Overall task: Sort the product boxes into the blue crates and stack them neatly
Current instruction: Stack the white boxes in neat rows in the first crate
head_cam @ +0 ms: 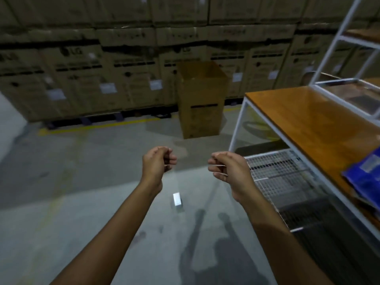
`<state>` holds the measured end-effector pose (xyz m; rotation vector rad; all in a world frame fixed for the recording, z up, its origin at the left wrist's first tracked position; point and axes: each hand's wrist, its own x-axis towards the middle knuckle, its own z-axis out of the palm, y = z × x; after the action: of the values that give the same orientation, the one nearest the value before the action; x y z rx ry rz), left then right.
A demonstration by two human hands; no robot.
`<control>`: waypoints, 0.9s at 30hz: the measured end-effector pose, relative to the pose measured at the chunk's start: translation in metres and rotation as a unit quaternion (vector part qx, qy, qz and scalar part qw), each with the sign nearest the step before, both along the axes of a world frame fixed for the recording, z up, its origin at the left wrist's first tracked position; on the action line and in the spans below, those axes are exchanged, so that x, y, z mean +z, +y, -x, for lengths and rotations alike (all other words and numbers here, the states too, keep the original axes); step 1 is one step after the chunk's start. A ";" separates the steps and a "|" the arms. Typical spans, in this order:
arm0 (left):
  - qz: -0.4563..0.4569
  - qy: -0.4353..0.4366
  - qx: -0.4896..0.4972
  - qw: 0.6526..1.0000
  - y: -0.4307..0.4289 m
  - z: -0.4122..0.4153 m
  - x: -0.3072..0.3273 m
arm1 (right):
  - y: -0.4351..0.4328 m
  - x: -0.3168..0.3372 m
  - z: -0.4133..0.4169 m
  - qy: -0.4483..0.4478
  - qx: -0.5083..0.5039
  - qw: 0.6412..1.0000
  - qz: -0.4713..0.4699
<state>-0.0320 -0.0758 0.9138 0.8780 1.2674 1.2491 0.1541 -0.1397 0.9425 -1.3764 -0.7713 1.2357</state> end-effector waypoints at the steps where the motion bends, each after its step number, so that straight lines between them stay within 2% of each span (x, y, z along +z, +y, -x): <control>1: 0.008 0.000 0.009 1.000 0.005 0.011 -0.007 | 0.007 -0.002 0.008 -0.002 0.012 1.000 0.006; 6: 0.060 0.001 0.031 0.998 0.037 0.041 -0.047 | 0.051 -0.022 0.027 -0.010 0.049 0.998 0.031; 10: 0.090 0.019 -0.027 0.995 0.074 0.047 -0.078 | 0.103 -0.057 0.031 -0.025 0.069 0.996 0.057; 20: 0.138 0.106 -0.040 0.984 0.186 0.055 -0.164 | 0.229 -0.199 0.039 -0.057 0.077 0.986 0.136; 23: 0.139 0.144 -0.059 0.978 0.213 0.060 -0.214 | 0.255 -0.252 0.041 -0.053 0.065 0.985 0.152; 27: 0.125 0.221 -0.108 0.961 0.256 0.065 -0.328 | 0.293 -0.354 0.051 -0.034 0.051 0.985 0.162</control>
<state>-0.0970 0.1797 0.5858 1.1126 1.5906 0.7200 0.1034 0.1537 0.5888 -1.6660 -0.7157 1.4487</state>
